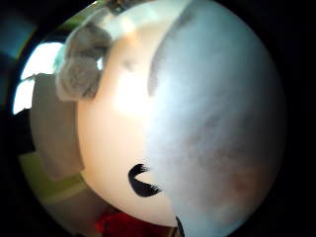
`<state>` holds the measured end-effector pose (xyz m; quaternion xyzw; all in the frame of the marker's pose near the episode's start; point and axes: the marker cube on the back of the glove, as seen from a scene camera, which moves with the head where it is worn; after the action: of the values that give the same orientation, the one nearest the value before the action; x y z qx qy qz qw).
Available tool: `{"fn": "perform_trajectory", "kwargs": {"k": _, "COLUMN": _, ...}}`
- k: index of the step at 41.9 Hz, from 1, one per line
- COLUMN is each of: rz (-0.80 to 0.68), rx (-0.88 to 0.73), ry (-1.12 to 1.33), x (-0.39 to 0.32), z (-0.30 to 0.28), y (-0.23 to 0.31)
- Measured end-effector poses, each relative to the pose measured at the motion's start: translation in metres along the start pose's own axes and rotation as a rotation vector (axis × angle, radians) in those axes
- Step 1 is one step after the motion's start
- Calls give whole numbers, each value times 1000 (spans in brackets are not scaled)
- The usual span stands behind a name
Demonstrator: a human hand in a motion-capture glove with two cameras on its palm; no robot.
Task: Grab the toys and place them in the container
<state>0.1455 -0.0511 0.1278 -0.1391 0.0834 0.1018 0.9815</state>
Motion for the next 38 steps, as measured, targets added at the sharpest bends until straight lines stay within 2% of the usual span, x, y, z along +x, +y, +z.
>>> {"fn": "perform_trajectory", "kwargs": {"k": 13, "rz": -71, "rx": 196, "ry": 0, "x": -16, "z": -2, "y": -1}}
{"fn": "perform_trajectory", "kwargs": {"k": 22, "rz": -107, "rx": 192, "ry": -51, "x": -24, "z": -12, "y": -2}}
{"fn": "perform_trajectory", "kwargs": {"k": 38, "rz": -181, "rx": 313, "ry": -130, "x": -75, "z": -108, "y": -7}}
